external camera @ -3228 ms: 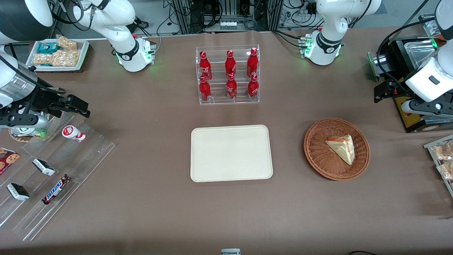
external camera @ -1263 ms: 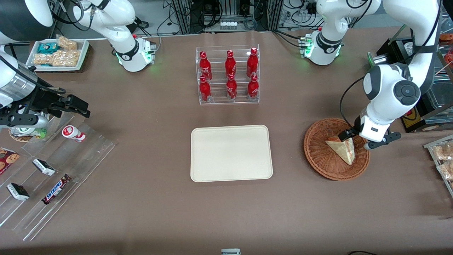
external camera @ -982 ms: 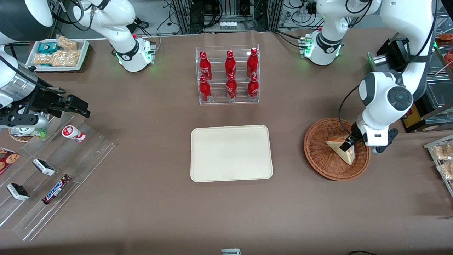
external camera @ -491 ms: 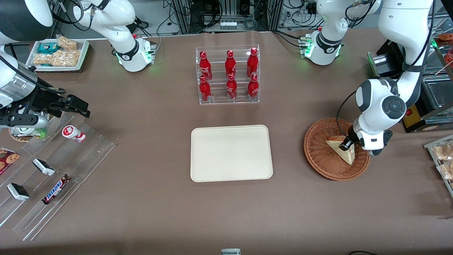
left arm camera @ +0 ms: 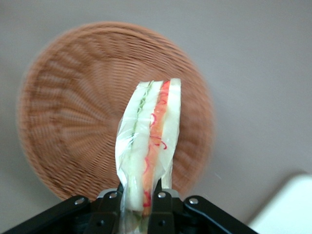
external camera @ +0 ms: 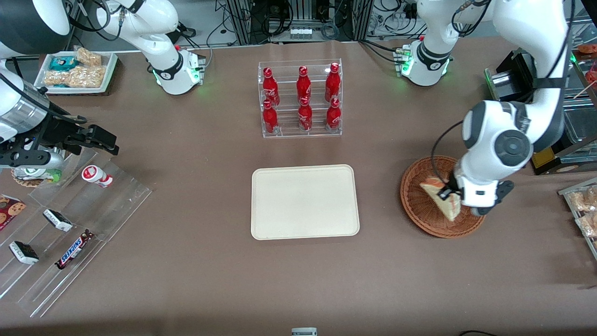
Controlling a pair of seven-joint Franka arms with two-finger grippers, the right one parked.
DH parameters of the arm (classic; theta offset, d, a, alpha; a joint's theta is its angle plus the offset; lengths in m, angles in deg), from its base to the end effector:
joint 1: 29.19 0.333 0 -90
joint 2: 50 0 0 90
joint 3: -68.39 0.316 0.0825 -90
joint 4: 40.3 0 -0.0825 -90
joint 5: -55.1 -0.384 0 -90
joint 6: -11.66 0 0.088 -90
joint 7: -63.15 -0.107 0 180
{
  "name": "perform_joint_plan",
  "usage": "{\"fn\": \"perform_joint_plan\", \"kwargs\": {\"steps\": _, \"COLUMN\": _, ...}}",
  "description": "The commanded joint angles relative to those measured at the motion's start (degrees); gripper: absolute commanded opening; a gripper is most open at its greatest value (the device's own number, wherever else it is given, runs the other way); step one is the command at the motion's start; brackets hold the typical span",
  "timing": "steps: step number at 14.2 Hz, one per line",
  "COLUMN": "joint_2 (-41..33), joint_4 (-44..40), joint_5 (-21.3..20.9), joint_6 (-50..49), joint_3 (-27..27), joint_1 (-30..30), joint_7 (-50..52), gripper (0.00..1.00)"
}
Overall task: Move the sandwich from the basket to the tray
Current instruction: 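Lift the sandwich and carry it over the cream tray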
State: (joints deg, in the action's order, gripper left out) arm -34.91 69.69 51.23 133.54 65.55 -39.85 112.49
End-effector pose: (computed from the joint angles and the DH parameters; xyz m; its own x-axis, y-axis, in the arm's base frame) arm 0.5898 -0.1372 0.3519 0.8311 0.5562 -0.0044 0.5545 -0.8292 -0.0701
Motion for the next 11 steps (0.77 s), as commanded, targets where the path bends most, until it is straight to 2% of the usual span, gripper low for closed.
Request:
{"fn": "perform_joint_plan", "kwargs": {"steps": 1, "joint_2": 7.1, "joint_4": -8.7, "joint_5": -0.4, "joint_6": -0.9, "joint_3": -0.2, "joint_1": -7.2, "joint_7": -7.1, "gripper": 0.05}}
{"fn": "perform_joint_plan", "kwargs": {"steps": 6, "joint_2": 20.5, "joint_4": -24.4, "joint_5": -0.5, "joint_6": 1.6, "joint_3": -0.2, "joint_1": -20.5, "joint_7": -1.0, "gripper": 0.05}}
{"fn": "perform_joint_plan", "kwargs": {"steps": 11, "joint_2": 26.3, "joint_4": -27.7, "joint_5": -1.2, "joint_6": 9.1, "joint_3": 0.2, "joint_1": -28.8, "joint_7": 2.4, "gripper": 0.05}}
